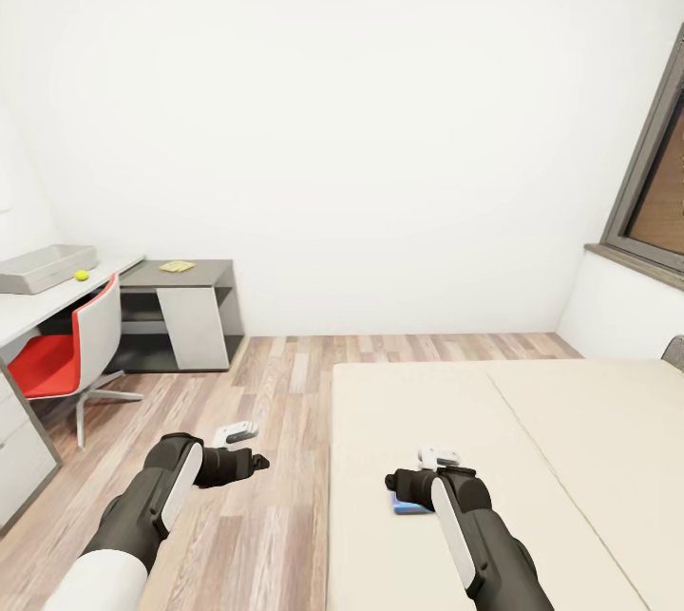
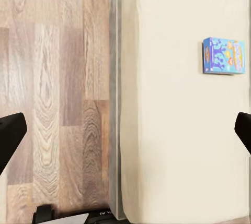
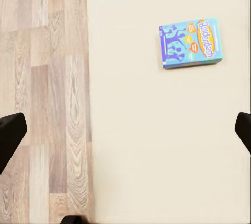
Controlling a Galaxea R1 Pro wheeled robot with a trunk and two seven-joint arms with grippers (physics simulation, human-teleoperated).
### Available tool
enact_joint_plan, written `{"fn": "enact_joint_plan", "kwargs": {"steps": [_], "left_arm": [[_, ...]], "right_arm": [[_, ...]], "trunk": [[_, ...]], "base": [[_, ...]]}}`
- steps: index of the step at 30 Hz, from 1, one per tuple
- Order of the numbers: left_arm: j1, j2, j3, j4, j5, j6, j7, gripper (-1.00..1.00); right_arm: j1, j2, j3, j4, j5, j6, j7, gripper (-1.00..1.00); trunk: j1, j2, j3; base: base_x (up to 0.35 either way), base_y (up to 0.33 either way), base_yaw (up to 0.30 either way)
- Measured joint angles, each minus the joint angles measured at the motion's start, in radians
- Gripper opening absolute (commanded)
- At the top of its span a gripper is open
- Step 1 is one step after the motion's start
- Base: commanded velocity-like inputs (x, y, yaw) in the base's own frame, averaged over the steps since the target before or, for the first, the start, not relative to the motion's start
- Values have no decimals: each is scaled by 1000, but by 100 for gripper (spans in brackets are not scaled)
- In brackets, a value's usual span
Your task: Put all the toys in the child's room - the three board games (two on the bed and one on the table), the two jigsaw puzzles on the table, and the tennis ball on the table - inside the toy box on the table in the child's room.
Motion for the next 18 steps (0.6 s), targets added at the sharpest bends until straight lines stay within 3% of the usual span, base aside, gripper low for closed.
{"fn": "enact_joint_plan", "kwargs": {"steps": [18], "left_arm": [[0,0,0,0,0,0,0,100]], "right_arm": [[0,0,0,0,0,0,0,100]], "trunk": [[0,0,0]], "base": [[0,-218,0]]}}
